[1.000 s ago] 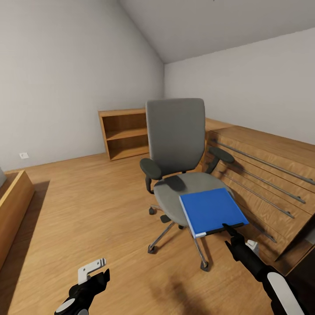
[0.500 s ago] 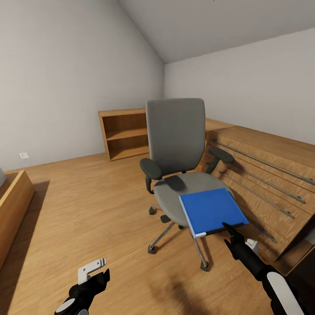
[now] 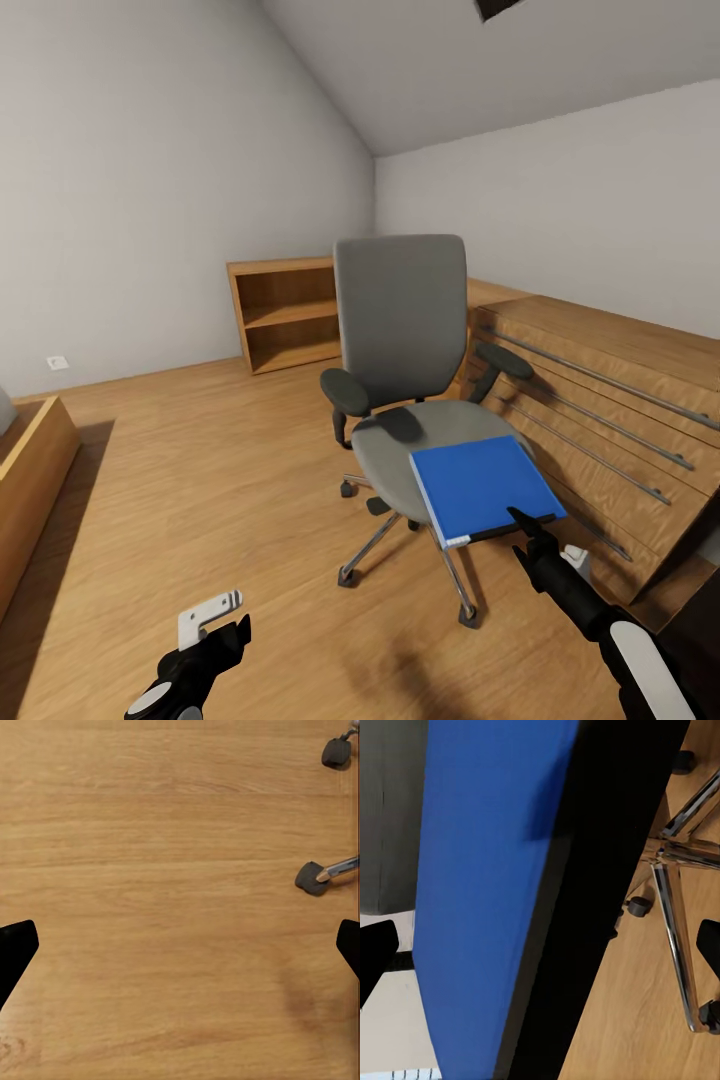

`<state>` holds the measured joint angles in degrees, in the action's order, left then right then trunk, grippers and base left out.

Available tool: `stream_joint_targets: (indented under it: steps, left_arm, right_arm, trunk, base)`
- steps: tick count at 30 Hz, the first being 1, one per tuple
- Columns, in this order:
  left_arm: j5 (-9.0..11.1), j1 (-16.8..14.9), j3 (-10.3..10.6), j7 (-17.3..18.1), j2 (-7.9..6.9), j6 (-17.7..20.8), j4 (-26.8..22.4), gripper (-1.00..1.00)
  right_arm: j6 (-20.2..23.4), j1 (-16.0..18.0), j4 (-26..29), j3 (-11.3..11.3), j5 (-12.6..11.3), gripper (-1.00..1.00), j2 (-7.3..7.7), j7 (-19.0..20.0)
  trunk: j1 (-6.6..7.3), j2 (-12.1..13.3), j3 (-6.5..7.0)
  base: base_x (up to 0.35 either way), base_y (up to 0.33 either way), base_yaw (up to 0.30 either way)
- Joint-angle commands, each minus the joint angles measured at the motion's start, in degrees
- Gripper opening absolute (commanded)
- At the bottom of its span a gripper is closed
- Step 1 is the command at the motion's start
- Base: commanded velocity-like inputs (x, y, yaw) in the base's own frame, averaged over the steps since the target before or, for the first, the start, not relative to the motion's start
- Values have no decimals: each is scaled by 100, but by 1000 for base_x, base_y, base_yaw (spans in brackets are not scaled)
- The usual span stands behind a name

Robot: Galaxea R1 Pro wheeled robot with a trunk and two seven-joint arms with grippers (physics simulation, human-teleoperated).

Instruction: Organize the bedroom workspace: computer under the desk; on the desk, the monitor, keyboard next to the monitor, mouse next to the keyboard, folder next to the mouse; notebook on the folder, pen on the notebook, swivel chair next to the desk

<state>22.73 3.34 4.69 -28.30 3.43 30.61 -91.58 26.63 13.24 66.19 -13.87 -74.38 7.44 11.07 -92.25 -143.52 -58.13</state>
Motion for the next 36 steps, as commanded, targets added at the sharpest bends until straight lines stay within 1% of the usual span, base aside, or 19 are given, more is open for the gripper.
stream_joint_targets:
  steps: [1,19,27,36]
  left_arm:
    - [60,-1,6,-53,0,7,-9,100]
    - [58,-1,6,-53,0,-1,-9,100]
    - [57,-3,6,-53,0,-2,-9,100]
    - [57,-1,6,-53,0,-2,-9,100]
  right_arm:
    - [35,3,-1,-11,-20,100,0,8]
    - [35,3,-1,-10,-15,100,3,9]
    - [35,2,-1,-10,-11,100,3,9]
    - [35,3,-8,-10,-7,100,3,9]
  trunk:
    - [1,-2,-4]
    - [1,-2,-4]
    - [1,-2,-4]
    - [1,-2,-4]
  base:
    - [0,0,0]
    - [2,0,0]
    - [78,0,0]
    - [19,0,0]
